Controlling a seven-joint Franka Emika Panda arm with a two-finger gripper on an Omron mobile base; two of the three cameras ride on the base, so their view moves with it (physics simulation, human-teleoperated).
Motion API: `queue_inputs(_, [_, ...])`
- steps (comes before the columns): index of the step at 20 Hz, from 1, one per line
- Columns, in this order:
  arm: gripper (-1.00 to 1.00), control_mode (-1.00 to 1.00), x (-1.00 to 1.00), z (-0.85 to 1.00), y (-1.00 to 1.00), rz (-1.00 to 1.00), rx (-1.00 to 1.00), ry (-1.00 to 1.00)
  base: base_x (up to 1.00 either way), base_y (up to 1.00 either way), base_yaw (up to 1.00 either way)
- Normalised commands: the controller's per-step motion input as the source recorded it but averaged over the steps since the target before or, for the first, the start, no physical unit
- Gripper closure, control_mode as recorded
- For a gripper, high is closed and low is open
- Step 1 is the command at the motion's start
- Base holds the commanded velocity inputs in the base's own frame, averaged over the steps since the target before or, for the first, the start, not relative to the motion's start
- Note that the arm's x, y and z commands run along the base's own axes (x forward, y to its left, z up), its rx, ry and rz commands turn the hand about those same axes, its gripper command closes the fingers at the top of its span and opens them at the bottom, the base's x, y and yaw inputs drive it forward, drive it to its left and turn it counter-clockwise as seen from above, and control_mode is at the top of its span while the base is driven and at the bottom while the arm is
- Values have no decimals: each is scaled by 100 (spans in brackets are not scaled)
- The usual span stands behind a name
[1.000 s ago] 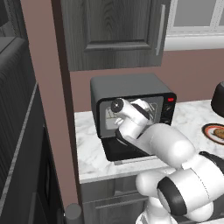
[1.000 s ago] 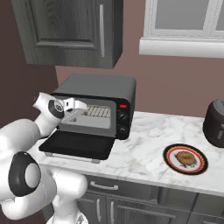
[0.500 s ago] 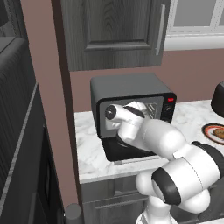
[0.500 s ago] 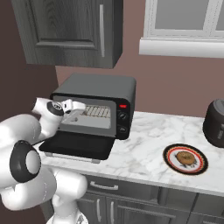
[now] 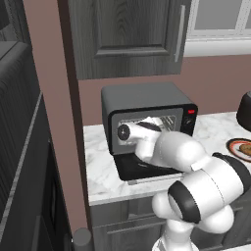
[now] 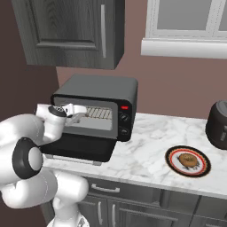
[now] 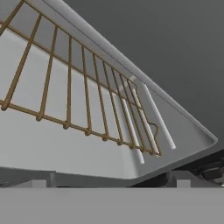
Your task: Pick up the bagel from the plate, place it on the toaster oven rack, close the door, and set the timer.
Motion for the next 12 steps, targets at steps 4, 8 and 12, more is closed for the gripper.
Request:
queue_inputs(4, [-100,-100,17,0,0,4,0,-3,0,0,0])
queue_inputs(8, [-100,-100,13,-7,-1,4,0,0,0,0,0])
queue_inputs(12, [-100,-100,5,-13,-5,4,0,0,0,0,0])
